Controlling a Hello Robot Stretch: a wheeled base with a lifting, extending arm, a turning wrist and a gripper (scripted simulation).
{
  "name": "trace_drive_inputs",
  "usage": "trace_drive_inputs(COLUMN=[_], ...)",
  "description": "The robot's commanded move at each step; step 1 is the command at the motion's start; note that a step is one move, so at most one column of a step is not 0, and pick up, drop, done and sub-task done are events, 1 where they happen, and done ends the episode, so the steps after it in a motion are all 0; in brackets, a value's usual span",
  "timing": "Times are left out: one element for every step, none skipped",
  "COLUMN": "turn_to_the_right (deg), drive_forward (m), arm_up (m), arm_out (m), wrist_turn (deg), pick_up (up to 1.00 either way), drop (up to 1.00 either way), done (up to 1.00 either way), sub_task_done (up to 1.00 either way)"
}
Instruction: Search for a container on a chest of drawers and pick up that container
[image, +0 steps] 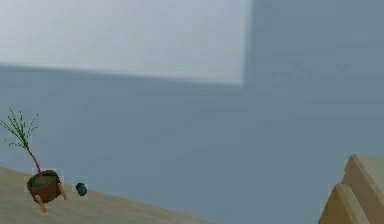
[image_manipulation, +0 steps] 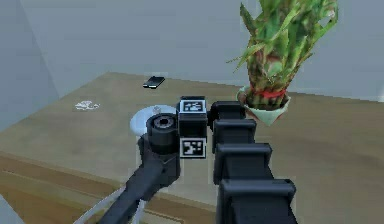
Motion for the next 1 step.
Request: trace_drive_inputs(turn_to_the_right=[0.0], drive_forward=[0.00], arm_up=[0.00], arm_out=[0.00], wrist_turn=[45.0], pick_up=[0.00], drop=[0.00], done=[0.00], sub_task_done=[0.00])
